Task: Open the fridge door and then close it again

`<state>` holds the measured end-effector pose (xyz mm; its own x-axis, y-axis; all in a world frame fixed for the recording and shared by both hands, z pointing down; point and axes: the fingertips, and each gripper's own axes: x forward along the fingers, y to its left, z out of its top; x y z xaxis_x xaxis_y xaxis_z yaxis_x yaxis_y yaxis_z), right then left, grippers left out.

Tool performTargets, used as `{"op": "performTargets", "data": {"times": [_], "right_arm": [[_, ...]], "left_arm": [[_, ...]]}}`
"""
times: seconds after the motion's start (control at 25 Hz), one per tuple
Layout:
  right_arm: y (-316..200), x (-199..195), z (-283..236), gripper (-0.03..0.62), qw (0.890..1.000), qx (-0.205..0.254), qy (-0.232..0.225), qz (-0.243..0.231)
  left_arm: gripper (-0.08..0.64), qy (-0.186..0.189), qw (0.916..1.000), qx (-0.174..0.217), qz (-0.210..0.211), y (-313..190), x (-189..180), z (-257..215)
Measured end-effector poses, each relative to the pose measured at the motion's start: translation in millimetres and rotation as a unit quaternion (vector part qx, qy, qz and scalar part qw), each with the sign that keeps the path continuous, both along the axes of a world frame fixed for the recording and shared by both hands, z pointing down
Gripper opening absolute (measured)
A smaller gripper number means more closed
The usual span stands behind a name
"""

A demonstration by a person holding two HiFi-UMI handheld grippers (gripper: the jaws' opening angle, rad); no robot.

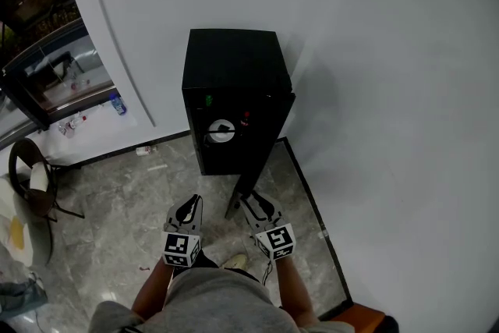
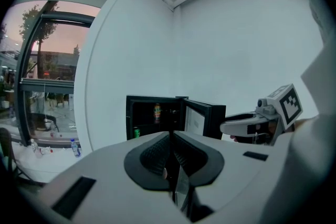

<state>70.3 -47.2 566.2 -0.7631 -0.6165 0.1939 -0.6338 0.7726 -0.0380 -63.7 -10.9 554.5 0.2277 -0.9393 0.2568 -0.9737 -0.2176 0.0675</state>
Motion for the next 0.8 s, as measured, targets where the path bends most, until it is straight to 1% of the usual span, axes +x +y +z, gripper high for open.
{"op": "performTargets", "data": {"times": [0.36,0.6,0.8], "right_arm": [[-9,-29,0,0.152,1.000,0.000,-0.005,-0.006],[-18,-52,0,0.150,1.000,0.003,0.000,-0.010],[-26,-69,0,0.149,1.000,0.007,0.006,-0.002]], "left_arm": [[0.026,0.002,0.9998,-0.005,-0.018,-10,-24,3],[0.026,0.000,0.9995,-0.009,-0.030,-17,-42,6],[0.026,-0.001,0.9991,-0.007,-0.042,-23,-59,3]]}}
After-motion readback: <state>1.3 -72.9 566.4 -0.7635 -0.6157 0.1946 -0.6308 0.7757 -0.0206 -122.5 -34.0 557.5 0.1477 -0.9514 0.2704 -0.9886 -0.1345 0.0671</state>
